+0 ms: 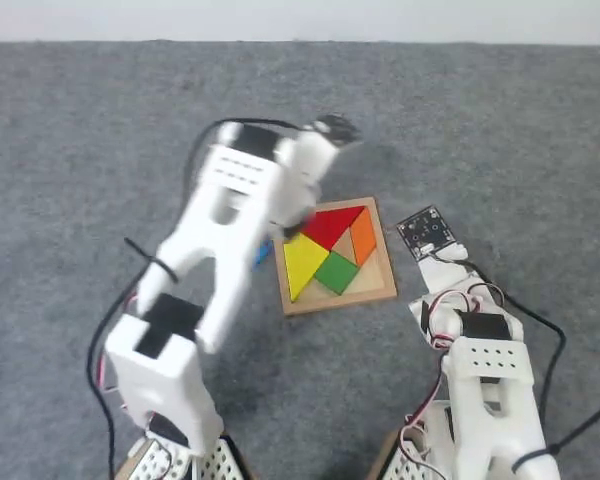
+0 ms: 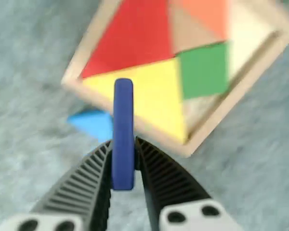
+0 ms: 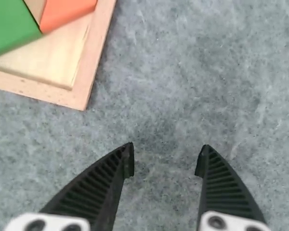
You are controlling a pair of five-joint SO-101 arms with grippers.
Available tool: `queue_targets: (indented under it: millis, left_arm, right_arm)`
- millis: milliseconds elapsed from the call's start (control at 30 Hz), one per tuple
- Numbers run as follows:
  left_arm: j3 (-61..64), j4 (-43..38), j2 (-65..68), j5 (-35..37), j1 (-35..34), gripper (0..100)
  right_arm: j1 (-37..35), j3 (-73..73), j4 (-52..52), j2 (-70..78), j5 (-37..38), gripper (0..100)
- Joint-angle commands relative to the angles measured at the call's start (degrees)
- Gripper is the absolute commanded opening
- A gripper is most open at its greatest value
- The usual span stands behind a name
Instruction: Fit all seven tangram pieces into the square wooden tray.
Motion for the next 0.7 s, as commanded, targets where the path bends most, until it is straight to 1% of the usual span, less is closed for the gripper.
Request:
queue_targets:
  millis: [0, 67, 133, 333, 400, 533, 667]
  left_arm:
    - [-1.98, -6.95, -0.79, 10.73, 6.77, 1]
    - [-2.24, -9.85, 2.11, 15.56, 8.09, 1]
    - [-2.42, -11.96, 4.84, 18.9, 9.23, 1]
    - [-5.58, -11.78, 9.67, 26.29, 12.04, 1]
    - [-7.08, -10.81, 10.29, 27.34, 13.1, 1]
    - [-9.54, -8.35, 10.81, 27.78, 15.03, 1]
    - [-10.07, -8.35, 12.13, 29.01, 15.03, 1]
  right_arm:
    - [1.19, -0.18, -0.57, -1.63, -0.97, 22.7]
    - [2.95, -0.18, -0.57, -1.98, -1.05, 22.7]
    - [4.44, -0.18, -0.57, -2.07, -1.05, 22.7]
    - [5.49, -0.26, -0.57, -2.15, -1.14, 22.7]
    - [7.25, -0.62, -0.48, -2.15, -2.46, 22.7]
    - [13.85, -1.85, -0.48, -2.15, -3.08, 22.6]
    - [17.63, -2.73, -0.48, -1.98, -3.16, 22.6]
